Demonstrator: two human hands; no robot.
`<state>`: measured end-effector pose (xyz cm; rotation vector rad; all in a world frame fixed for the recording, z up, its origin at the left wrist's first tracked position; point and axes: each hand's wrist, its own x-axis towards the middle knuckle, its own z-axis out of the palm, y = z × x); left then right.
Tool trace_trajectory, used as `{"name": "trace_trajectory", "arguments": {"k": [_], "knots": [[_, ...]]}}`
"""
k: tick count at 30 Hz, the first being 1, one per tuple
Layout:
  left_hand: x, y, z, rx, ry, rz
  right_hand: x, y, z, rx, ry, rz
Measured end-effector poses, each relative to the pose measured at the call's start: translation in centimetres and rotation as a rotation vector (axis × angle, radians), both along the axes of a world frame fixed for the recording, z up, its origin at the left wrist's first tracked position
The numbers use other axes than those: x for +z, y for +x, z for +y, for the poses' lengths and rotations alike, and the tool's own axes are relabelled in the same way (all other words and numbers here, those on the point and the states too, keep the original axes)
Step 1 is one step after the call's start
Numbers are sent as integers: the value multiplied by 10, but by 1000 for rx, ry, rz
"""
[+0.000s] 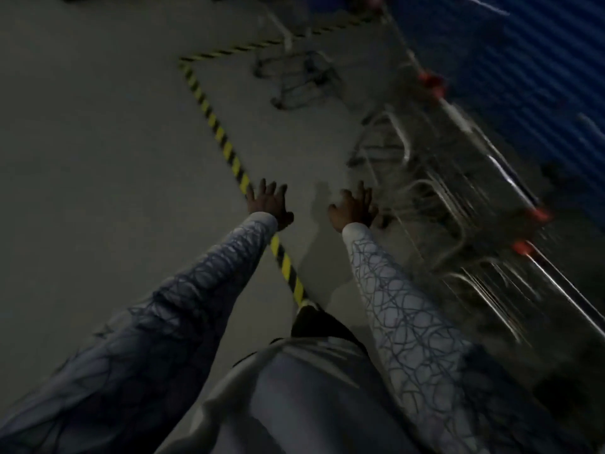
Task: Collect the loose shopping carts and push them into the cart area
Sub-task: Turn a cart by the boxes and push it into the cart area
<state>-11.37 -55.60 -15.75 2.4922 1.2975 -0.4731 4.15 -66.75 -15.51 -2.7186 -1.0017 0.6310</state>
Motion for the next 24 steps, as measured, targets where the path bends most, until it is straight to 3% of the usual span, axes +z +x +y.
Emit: {"name": "trace_trajectory", "arguments": {"k": [12,24], "knots": [[17,-274,281,800,128,-14,14,-210,407,757,145,207],[39,-445,353,1532,175,-101,42,-454,615,1418,123,293]]}}
